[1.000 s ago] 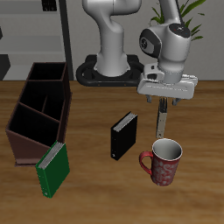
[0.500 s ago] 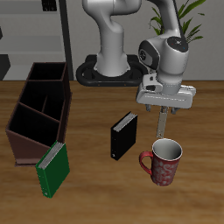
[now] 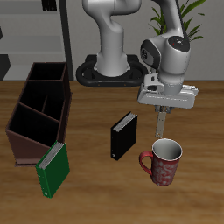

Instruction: Place the yellow book into the right desk caddy's back compartment

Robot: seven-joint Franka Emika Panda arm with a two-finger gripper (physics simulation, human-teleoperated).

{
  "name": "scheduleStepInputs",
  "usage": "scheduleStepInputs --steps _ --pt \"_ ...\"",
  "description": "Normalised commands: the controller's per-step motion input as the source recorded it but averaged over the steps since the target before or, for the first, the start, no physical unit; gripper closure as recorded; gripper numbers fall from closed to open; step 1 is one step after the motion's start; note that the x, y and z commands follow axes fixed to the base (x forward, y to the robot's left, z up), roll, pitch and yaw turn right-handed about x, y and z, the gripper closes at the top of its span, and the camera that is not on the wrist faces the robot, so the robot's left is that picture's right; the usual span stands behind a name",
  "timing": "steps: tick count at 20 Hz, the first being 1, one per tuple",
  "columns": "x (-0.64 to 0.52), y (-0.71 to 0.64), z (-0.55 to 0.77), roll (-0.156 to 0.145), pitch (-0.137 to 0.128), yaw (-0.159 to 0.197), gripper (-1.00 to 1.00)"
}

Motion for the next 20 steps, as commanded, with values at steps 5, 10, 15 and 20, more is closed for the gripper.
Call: scheduleStepInputs --steps 5,10,15,20 --pt "0.02 -0.14 0.14 -0.011 -0.002 -0.012 1.0" --pt "-0.05 -0.17 0.24 0.045 -0.004 0.062 1.0" --pt "-0.12 -0.33 0.44 0.068 -0.052 0.088 1.0" --pt "-0.06 -0.41 0.29 0.028 0.002 0.046 1.0"
